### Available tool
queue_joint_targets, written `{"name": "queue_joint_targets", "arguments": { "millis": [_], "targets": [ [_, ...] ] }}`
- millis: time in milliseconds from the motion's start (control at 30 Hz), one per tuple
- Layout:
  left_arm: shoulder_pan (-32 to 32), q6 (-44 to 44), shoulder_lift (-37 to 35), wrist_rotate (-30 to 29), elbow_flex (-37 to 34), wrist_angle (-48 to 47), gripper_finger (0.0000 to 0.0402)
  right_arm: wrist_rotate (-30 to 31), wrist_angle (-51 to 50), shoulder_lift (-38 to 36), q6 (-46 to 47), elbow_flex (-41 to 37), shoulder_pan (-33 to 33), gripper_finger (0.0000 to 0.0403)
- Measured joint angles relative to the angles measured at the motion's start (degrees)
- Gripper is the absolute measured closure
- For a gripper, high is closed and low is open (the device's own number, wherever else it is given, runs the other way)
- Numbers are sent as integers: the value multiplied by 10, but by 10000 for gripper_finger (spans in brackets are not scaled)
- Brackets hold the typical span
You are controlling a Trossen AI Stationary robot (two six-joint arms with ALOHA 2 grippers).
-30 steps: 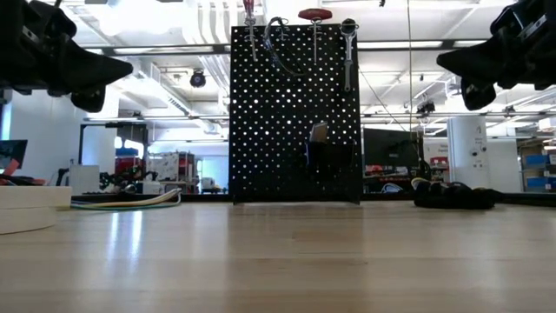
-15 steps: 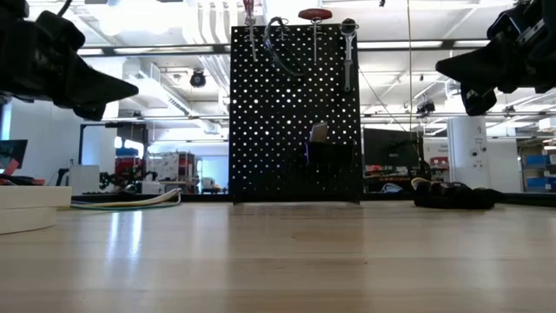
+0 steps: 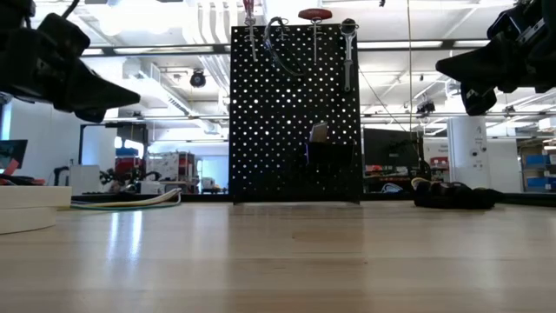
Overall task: Hang tools onto peg board
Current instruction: Return to Home Position
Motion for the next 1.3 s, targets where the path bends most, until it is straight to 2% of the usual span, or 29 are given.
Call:
{"name": "queue_joint_targets", "arguments": {
  "millis": [1300],
  "targets": [
    [0,0,52,1,1,3,401,0,0,0,0,0,0,403]
  ]
}}
